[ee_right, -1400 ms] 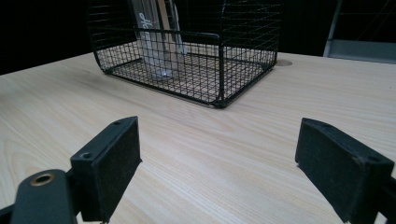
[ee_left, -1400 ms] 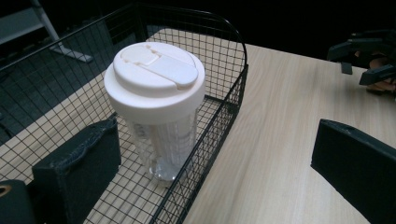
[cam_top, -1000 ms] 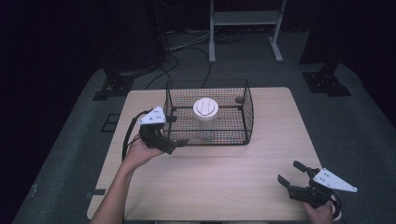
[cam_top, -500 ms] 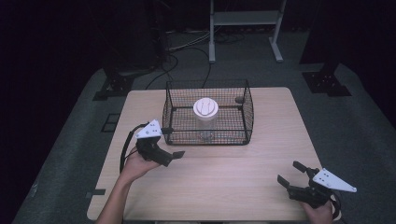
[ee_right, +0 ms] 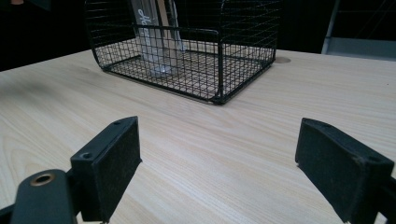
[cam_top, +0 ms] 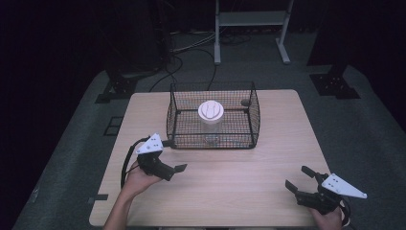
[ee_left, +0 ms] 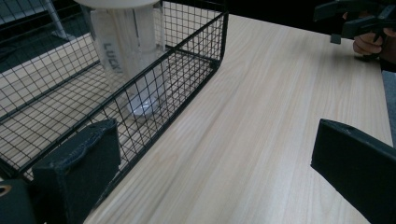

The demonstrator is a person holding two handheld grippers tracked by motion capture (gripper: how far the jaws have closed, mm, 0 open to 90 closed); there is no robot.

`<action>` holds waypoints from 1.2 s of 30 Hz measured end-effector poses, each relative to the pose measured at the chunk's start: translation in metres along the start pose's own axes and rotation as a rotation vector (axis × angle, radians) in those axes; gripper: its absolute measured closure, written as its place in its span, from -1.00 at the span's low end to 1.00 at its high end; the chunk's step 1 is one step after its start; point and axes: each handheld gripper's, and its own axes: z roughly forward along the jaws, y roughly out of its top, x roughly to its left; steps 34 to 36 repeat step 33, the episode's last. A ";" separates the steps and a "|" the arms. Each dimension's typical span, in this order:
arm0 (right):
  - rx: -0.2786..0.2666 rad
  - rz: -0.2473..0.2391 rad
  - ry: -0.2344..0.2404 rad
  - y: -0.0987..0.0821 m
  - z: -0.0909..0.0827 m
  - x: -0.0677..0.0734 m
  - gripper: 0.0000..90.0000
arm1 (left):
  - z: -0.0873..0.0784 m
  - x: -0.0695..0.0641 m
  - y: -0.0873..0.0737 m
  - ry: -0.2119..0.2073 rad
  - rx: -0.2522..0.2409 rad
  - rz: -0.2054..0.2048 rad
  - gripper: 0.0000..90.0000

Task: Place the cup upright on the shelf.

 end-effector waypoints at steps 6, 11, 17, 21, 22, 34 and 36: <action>0.002 0.000 0.000 0.000 0.000 0.001 -0.71 | -0.004 -0.004 -0.008 0.013 -0.001 0.002 -0.99; 0.004 -0.001 -0.003 0.000 0.000 0.001 -0.71 | -0.009 -0.006 -0.018 0.027 -0.001 -0.007 -0.99; 0.010 0.005 -0.002 -0.001 0.000 0.001 -0.71 | -0.015 -0.008 -0.030 0.043 -0.018 -0.030 -0.99; 0.010 0.004 -0.004 -0.001 0.000 0.001 -0.71 | -0.018 -0.010 -0.038 0.053 -0.027 -0.040 -0.99; 0.010 0.004 -0.005 -0.001 0.000 0.001 -0.71 | -0.018 -0.011 -0.040 0.054 -0.027 -0.040 -0.99; 0.007 0.009 -0.014 -0.001 -0.001 -0.001 -0.71 | -0.019 -0.016 -0.049 0.055 -0.028 -0.049 -0.99; 0.007 0.009 -0.014 -0.001 -0.001 -0.001 -0.71 | -0.019 -0.016 -0.049 0.055 -0.028 -0.049 -0.99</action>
